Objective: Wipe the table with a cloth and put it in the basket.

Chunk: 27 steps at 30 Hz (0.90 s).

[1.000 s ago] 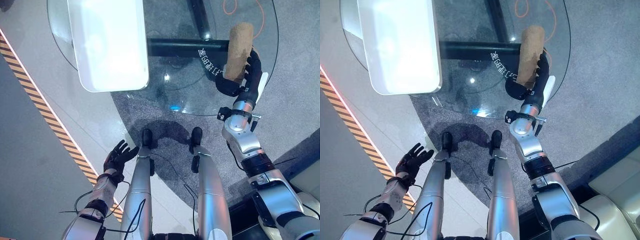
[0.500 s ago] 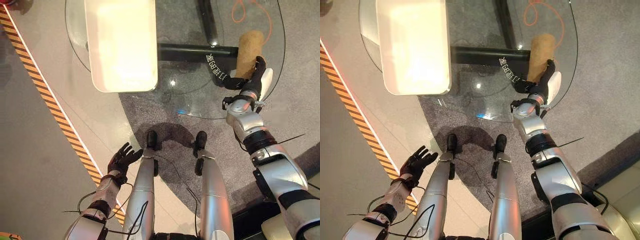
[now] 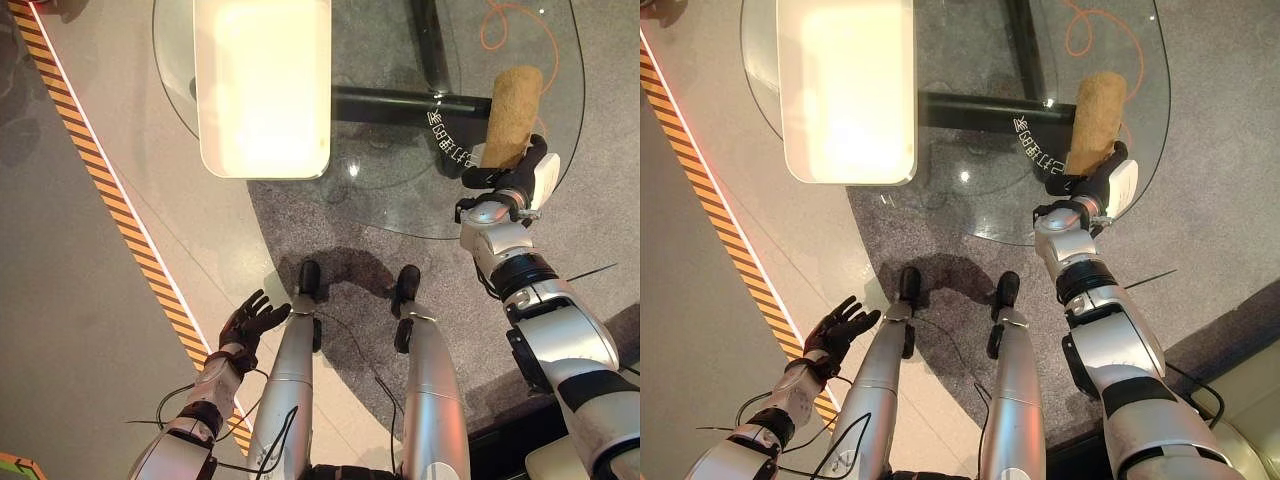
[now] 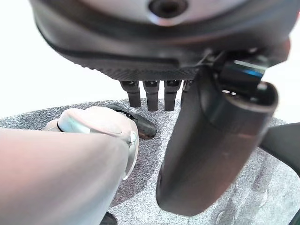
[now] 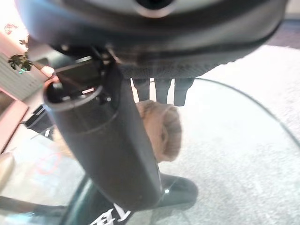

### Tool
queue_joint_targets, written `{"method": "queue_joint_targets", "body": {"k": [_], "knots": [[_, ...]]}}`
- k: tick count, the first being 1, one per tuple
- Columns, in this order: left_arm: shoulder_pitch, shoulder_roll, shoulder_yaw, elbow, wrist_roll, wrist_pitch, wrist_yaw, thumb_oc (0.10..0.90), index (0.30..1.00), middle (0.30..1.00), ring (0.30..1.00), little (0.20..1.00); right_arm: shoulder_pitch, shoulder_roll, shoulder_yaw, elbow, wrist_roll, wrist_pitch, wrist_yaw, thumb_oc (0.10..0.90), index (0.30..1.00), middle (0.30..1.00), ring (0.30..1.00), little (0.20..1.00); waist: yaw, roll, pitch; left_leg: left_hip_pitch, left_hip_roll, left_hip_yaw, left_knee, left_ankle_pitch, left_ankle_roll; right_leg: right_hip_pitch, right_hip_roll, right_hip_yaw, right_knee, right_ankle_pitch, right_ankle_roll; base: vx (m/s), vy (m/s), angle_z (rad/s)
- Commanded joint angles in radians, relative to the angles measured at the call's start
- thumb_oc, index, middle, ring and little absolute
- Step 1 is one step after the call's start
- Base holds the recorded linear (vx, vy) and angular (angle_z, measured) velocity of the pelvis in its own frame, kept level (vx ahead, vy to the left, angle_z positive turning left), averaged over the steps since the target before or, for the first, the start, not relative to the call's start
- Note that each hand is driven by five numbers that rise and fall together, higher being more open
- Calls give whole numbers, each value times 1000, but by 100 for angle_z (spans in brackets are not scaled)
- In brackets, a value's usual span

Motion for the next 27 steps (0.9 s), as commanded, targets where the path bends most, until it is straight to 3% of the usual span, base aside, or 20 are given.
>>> {"method": "queue_joint_targets", "body": {"k": [1, 10, 27], "knots": [[12, -5, -14, 9, -36, -11, 1, 800, 900, 900, 900, 900, -83, -113, 33, -4, -28, -41, -50, 800, 900, 900, 900, 900, -2, 53, -23, -5, -73, 93, 27, -51, 109, 11, 59, -81, -4, -24, -56, 0, 0, 0], [17, -5, -17, 9, -37, -13, 0, 800, 900, 900, 900, 900, -97, -133, 44, 14, -31, -44, -36, 800, 900, 900, 900, 900, 2, 56, -23, -12, -74, 92, 25, -46, 109, 3, 59, -82, -3, -23, -55, 0, 0, 0], [24, -3, -20, 10, -32, -9, -4, 800, 900, 900, 900, 900, -102, -138, 19, 42, 145, -96, 85, 800, 900, 900, 900, 900, 5, 63, -23, -36, -81, 84, 40, -48, 114, -26, 64, -78, 24, -34, -63, 14, 1, 0]]}}
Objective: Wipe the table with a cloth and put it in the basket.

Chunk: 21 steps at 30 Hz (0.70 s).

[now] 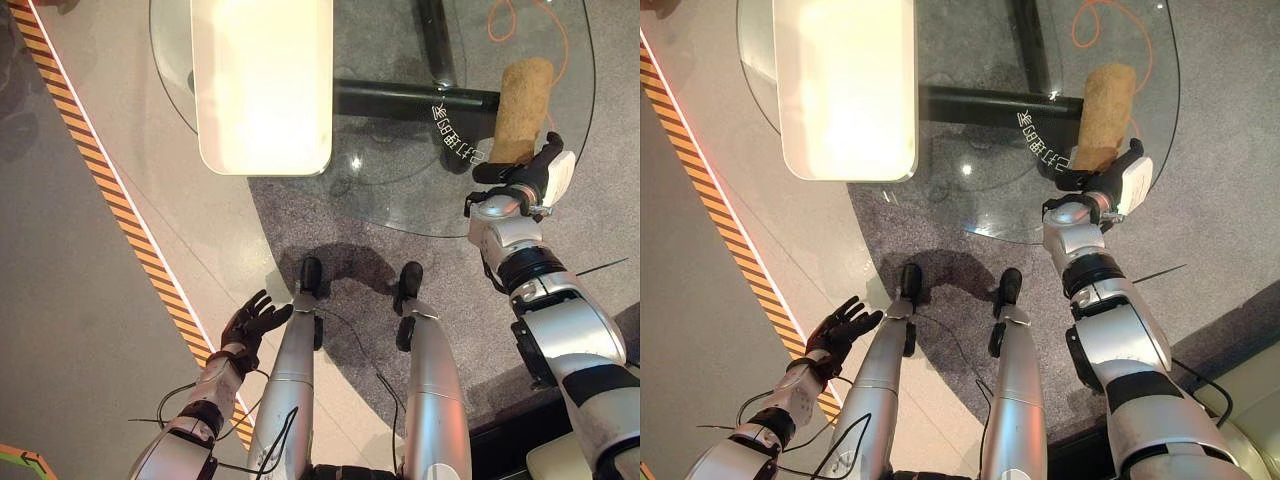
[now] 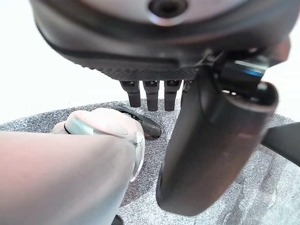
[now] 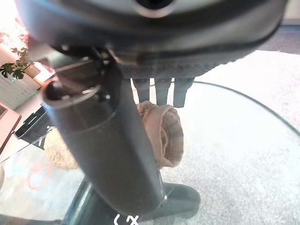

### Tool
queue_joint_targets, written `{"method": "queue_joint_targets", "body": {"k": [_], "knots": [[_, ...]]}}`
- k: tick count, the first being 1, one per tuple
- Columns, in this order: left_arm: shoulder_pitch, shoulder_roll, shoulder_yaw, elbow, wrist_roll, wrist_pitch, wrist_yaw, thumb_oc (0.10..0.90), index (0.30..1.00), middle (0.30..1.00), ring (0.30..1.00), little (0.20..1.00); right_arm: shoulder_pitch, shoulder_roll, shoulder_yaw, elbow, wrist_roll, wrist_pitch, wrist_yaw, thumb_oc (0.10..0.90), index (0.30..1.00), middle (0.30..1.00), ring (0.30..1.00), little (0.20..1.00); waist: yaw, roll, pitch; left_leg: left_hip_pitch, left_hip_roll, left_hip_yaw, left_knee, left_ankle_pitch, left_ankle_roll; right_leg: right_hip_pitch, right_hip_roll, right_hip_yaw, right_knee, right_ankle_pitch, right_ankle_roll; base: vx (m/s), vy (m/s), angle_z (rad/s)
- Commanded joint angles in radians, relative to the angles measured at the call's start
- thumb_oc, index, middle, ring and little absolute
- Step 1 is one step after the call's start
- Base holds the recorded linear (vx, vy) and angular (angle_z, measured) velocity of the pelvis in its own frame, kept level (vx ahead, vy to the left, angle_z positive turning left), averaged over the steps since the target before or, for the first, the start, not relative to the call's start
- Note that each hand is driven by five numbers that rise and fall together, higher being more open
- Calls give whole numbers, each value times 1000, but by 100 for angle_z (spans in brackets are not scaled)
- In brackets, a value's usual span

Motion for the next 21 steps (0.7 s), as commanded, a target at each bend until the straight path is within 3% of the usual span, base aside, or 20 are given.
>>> {"method": "queue_joint_targets", "body": {"k": [1, 6, 21], "knots": [[26, -4, 1, 10, -30, -10, -3, 800, 900, 900, 900, 900, -59, -107, 16, 10, 81, -72, 93, 800, 900, 900, 900, 900, 5, 61, -23, -13, -77, 90, 38, -47, 111, -7, 66, -75, 19, -31, -69, 33, -3, 3], [30, -3, -2, 11, -29, -10, -6, 800, 900, 900, 900, 900, -50, -100, 9, 7, 107, -87, 123, 800, 900, 900, 900, 900, 6, 63, -23, -20, -78, 90, 42, -45, 112, -13, 66, -75, 25, -32, -70, 0, 0, 0], [26, -10, -6, 12, -25, -11, -5, 800, 900, 900, 900, 900, -48, -90, 11, 45, 91, -44, 174, 800, 900, 900, 900, 900, 9, 66, -23, -35, -81, 86, 49, -41, 115, -30, 68, -72, 40, -32, -73, 5, -1, 1]]}}
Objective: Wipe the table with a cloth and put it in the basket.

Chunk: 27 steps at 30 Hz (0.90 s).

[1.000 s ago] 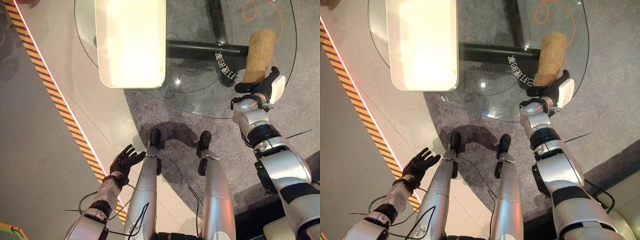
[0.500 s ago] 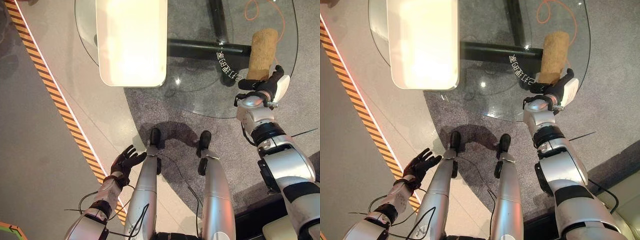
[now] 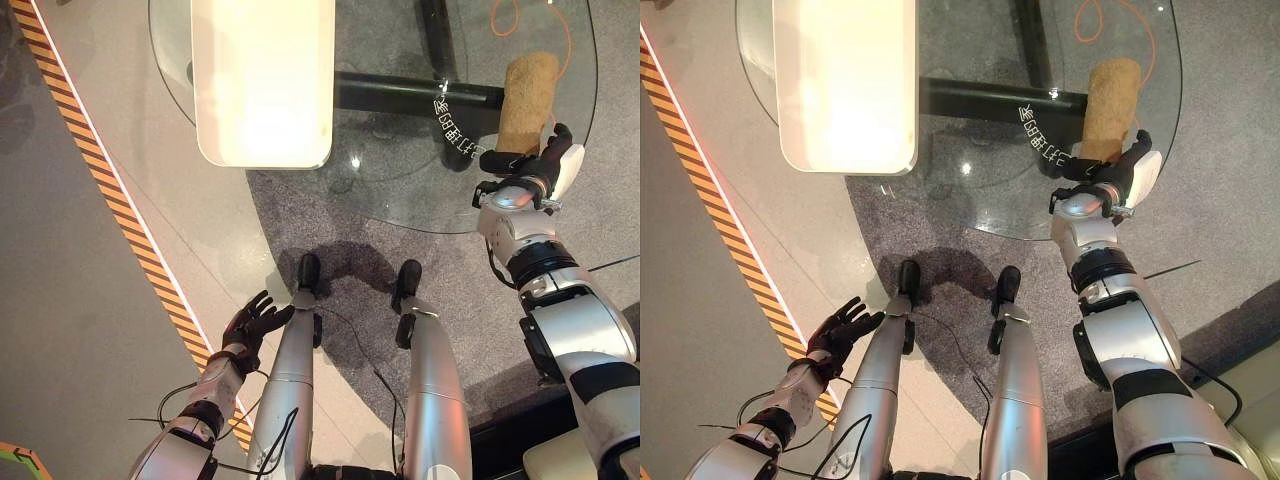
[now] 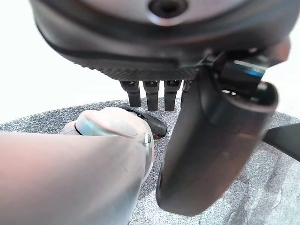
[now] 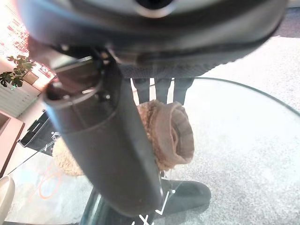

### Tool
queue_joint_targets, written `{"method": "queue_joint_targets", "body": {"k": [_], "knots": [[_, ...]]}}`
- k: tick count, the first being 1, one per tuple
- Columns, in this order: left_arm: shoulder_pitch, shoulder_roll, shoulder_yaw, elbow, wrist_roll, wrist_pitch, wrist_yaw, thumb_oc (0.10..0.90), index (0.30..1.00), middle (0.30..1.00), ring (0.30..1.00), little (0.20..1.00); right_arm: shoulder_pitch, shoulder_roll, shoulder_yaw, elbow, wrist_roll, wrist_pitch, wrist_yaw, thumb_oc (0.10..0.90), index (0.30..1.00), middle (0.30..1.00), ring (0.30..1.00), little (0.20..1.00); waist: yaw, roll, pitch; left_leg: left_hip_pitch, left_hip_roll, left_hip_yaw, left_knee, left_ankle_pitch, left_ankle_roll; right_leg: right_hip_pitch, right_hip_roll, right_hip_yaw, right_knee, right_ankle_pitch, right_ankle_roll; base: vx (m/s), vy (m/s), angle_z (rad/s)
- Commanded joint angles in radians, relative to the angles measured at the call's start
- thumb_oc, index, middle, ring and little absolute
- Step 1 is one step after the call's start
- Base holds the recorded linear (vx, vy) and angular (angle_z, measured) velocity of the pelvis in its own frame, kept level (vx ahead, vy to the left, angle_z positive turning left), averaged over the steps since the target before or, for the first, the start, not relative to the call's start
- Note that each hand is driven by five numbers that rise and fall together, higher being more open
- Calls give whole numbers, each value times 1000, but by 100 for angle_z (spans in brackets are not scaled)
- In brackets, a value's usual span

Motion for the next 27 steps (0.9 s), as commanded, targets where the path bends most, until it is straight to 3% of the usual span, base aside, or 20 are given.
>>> {"method": "queue_joint_targets", "body": {"k": [1, 2, 3, 4, 5, 27], "knots": [[25, -11, 4, 14, -25, -13, -5, 800, 900, 900, 900, 900, -30, -54, 17, 46, 28, -8, 128, 800, 900, 900, 900, 900, 12, 67, -23, -7, -80, 107, 32, -40, 118, -6, 69, -56, 15, -26, -65, 0, 0, 0], [25, -11, 4, 14, -24, -13, -4, 800, 900, 900, 900, 900, -30, -54, 18, 46, 26, -4, 132, 800, 900, 900, 900, 900, 13, 67, -23, -8, -81, 106, 32, -40, 118, -6, 69, -56, 16, -25, -65, 0, 0, 0], [26, -11, 3, 12, -22, -12, -2, 800, 900, 900, 900, 900, -29, -55, 19, 48, 22, -1, 139, 380, 540, 540, 540, 480, 13, 67, -23, -7, -80, 107, 32, -40, 119, -7, 68, -56, 16, -25, -64, 0, 0, 0], [25, -10, 2, 11, -23, -11, -1, 800, 900, 900, 900, 900, -30, -54, 21, 49, 18, 1, 138, 380, 540, 540, 540, 480, 13, 67, -23, -8, -80, 106, 33, -39, 119, -7, 68, -56, 16, -23, -64, 0, 0, 0], [25, -9, 2, 11, -24, -12, -3, 800, 900, 900, 900, 900, -28, -55, 22, 50, 13, 3, 148, 100, 300, 300, 300, 200, 13, 67, -23, -10, -79, 106, 33, -38, 119, -9, 68, -57, 16, -23, -64, 0, 0, 0], [-3, -9, -11, 22, -41, -7, -9, 800, 900, 900, 900, 900, -47, -63, 46, 141, -46, 41, 182, 100, 300, 300, 300, 200, 11, 75, -23, -14, -85, 110, 24, -33, 124, -16, 67, -52, 2, -5, -55, 0, 0, 0]]}}
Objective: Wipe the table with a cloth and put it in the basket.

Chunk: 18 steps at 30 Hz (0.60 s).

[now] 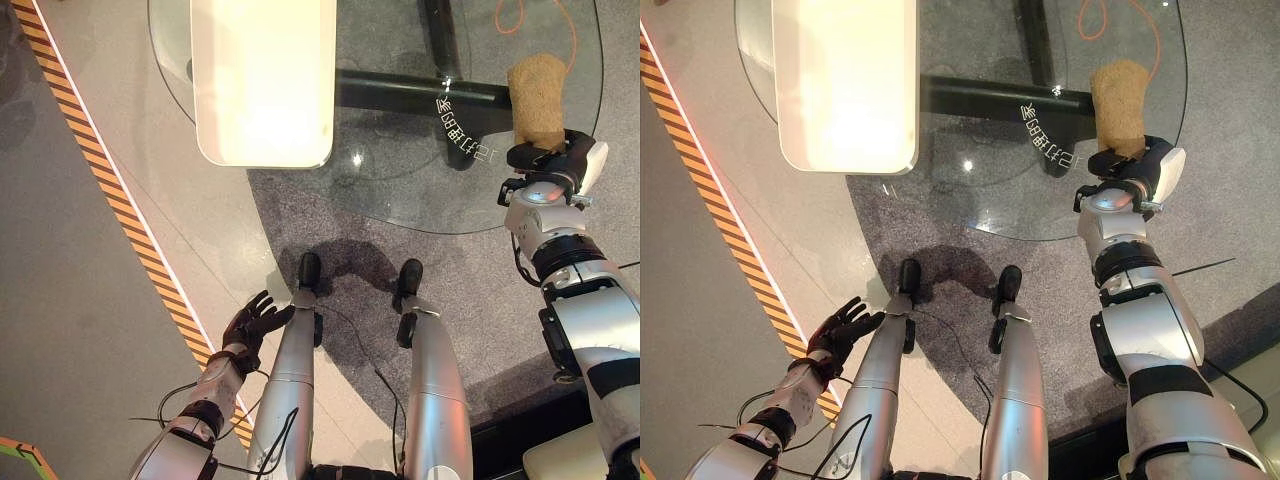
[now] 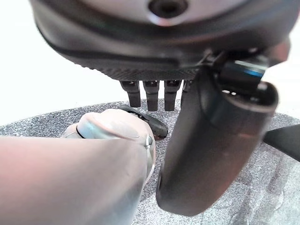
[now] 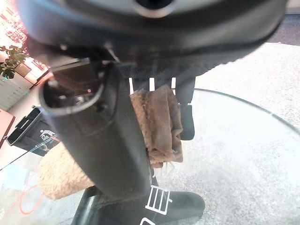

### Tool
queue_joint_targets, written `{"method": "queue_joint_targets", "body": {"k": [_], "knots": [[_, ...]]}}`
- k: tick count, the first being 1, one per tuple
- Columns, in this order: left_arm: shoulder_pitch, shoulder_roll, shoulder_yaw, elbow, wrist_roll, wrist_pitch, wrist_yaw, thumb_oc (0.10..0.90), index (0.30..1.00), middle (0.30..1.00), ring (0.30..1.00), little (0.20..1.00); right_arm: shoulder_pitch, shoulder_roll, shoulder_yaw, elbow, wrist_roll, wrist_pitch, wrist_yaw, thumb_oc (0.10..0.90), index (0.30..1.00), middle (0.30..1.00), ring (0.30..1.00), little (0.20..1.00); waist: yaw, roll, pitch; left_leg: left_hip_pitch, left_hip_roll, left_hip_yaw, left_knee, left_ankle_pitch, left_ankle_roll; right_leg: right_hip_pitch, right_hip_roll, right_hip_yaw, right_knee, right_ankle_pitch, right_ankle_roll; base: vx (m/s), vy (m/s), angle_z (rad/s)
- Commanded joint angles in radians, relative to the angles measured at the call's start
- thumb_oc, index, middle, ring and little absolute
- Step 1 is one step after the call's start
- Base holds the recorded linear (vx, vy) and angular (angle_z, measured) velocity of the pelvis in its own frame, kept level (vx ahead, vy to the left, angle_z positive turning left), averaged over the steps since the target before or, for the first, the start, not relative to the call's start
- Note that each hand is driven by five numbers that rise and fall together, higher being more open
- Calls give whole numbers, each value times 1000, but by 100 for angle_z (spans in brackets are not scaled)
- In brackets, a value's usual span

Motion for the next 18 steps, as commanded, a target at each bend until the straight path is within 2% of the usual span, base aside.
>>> {"method": "queue_joint_targets", "body": {"k": [1, 5, 12, 18], "knots": [[-1, -9, -7, 22, -40, -7, -8, 800, 900, 900, 900, 900, 4, 6, 46, 32, -42, 17, 66, 100, 300, 300, 300, 200, 9, 63, -19, -5, -85, 113, 19, -39, 128, -6, 68, -49, -16, 2, -48, 0, 0, 0], [-1, -7, -7, 19, -41, -8, -7, 800, 900, 900, 900, 900, -1, 4, 63, 12, -108, 15, 47, 100, 300, 300, 300, 200, 8, 62, -19, -5, -85, 113, 17, -38, 128, -7, 70, -48, -17, 5, -47, 0, 0, 0], [5, -5, -8, 12, -43, -10, -10, 800, 900, 900, 900, 900, -12, -2, 73, -2, -111, 22, 36, 100, 300, 300, 300, 200, 10, 59, -19, -2, -85, 111, 14, -38, 128, -3, 70, -51, -20, 6, -46, 0, 0, 0], [6, -6, -10, 10, -45, -15, -6, 800, 900, 900, 900, 900, -31, -1, 101, -21, -216, 18, -8, 100, 300, 300, 300, 200, 13, 57, -19, -5, -84, 110, 11, -35, 128, -4, 71, -55, -25, 10, -45, 0, 0, 0]]}}
